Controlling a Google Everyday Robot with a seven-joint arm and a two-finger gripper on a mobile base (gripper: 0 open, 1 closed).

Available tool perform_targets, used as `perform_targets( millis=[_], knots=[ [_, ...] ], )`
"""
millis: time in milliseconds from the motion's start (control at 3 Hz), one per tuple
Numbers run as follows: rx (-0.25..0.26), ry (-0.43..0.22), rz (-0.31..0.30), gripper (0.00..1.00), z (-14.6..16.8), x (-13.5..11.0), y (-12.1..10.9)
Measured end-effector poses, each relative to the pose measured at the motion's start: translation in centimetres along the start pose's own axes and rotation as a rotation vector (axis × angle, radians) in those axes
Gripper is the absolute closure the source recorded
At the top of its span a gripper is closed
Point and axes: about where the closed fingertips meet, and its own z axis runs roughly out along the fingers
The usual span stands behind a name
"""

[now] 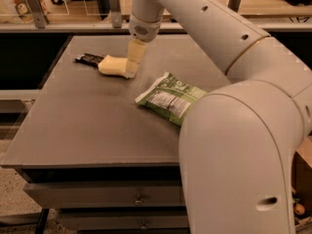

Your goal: Move sponge near rxbar chocolate

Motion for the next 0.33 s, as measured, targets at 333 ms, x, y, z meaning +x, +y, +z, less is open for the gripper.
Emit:
perform_targets(
  millis=[333],
  knots=[
    [0.003, -0.002, -0.003, 0.0, -0.22, 0.3, -0.01]
  ],
)
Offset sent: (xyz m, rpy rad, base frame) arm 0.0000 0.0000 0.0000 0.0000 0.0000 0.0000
